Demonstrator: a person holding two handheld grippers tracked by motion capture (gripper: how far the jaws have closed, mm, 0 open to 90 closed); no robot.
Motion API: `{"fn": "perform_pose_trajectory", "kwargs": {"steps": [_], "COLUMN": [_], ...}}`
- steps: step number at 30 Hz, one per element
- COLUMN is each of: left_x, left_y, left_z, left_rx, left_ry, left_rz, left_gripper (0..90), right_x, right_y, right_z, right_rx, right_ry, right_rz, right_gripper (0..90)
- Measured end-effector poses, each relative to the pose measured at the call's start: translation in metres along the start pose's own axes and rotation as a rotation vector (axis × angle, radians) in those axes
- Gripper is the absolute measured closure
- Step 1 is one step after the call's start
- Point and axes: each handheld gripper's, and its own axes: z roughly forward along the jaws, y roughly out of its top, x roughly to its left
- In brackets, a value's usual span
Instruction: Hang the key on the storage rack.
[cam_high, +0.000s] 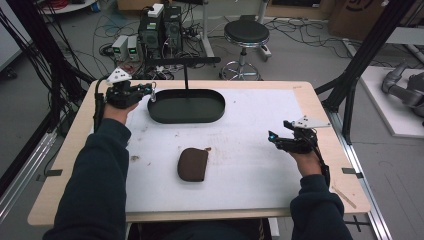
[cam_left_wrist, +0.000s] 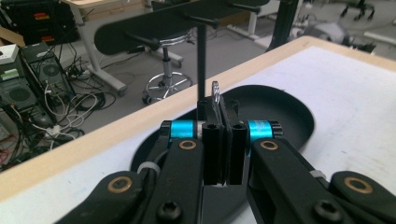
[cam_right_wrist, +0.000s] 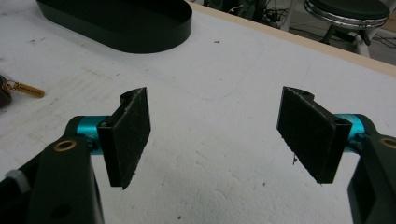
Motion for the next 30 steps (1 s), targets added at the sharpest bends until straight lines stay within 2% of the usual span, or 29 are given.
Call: {"fn": "perform_pose_trajectory", "kwargs": {"steps": [3,5,7,14,19,23,30], "left_x": [0.009,0.015,0.018,0.026,0.034,0.037,0.039], "left_y": [0.01,0.016,0.02,0.029,0.029,0.028,0.029], "left_z": [0.011,0.017,0.021,0.033,0.038,0.041,0.051], "left_rx": [0.003,0.004,-0.012,-0.006,-0.001,0.005,0.028], "left_ry": [0.012,0.017,0.023,0.031,0.052,0.064,0.128], "left_rz": [0.013,0.007,0.005,-0.002,-0.029,-0.033,-0.063], "left_gripper": [88.1,88.1,88.1,88.1,88.1,88.0,87.8], "right_x": [0.001,0.001,0.0,-0.003,-0.003,-0.003,-0.003], "right_y": [0.0,0.0,0.0,-0.002,-0.004,-0.005,-0.006], "right_z": [0.001,0.001,0.001,-0.003,-0.004,-0.005,-0.004], "right_rx": [0.005,0.005,0.003,-0.007,-0.003,0.0,0.006], "right_ry": [0.005,0.008,0.007,0.0,-0.004,-0.005,-0.004], "right_rz": [-0.005,-0.001,0.001,0.011,0.014,0.017,0.014], "right_gripper": [26.2,26.2,26.2,26.2,26.2,26.3,26.3]}}
